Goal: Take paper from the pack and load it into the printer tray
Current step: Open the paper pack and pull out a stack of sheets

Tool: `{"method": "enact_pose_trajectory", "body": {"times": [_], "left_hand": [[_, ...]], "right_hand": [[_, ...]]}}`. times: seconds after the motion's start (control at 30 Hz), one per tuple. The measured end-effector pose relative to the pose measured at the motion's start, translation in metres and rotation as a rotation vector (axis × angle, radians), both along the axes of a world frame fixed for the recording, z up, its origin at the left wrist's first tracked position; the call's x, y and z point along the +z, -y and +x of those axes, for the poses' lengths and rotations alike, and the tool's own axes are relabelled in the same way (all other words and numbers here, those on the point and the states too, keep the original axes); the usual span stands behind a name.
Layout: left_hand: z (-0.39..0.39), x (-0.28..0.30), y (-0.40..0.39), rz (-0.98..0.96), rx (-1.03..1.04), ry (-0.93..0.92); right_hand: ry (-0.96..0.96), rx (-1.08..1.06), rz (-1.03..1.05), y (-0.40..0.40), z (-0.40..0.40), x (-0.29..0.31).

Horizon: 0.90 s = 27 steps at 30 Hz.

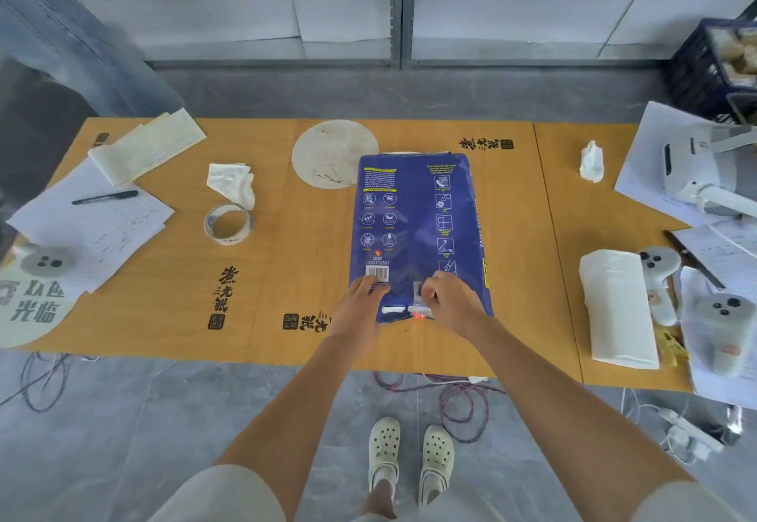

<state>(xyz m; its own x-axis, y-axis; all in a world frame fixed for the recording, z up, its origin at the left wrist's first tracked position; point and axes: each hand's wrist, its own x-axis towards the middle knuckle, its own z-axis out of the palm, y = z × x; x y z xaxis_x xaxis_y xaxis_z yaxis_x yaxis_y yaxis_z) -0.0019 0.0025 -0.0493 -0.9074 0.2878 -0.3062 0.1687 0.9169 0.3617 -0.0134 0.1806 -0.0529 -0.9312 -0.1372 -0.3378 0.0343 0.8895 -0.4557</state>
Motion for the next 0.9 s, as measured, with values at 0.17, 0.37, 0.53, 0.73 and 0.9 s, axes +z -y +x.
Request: {"method": "enact_pose_trajectory", "body": {"times": [0.17, 0.37, 0.53, 0.73, 0.9], "left_hand": [[0.002, 0.001, -0.005, -0.021, 0.020, 0.011], [0.011, 0.000, -0.006, -0.053, -0.007, -0.021], [0.016, -0.002, -0.005, -0.076, -0.020, -0.078], [0.016, -0.009, 0.001, -0.022, 0.034, -0.109], [0.014, -0.013, 0.005, -0.029, -0.016, -0.114]], "right_hand": [[0.138, 0.163, 0.004, -0.005, 0.020, 0.013], [0.142, 0.211, -0.013, -0.013, 0.038, 0.029], [-0.127, 0.084, 0.157, -0.035, 0.043, 0.027], [-0.162, 0.041, 0.310, -0.044, 0.055, 0.005], [-0.270, 0.041, 0.322, -0.046, 0.056, -0.008]]}}
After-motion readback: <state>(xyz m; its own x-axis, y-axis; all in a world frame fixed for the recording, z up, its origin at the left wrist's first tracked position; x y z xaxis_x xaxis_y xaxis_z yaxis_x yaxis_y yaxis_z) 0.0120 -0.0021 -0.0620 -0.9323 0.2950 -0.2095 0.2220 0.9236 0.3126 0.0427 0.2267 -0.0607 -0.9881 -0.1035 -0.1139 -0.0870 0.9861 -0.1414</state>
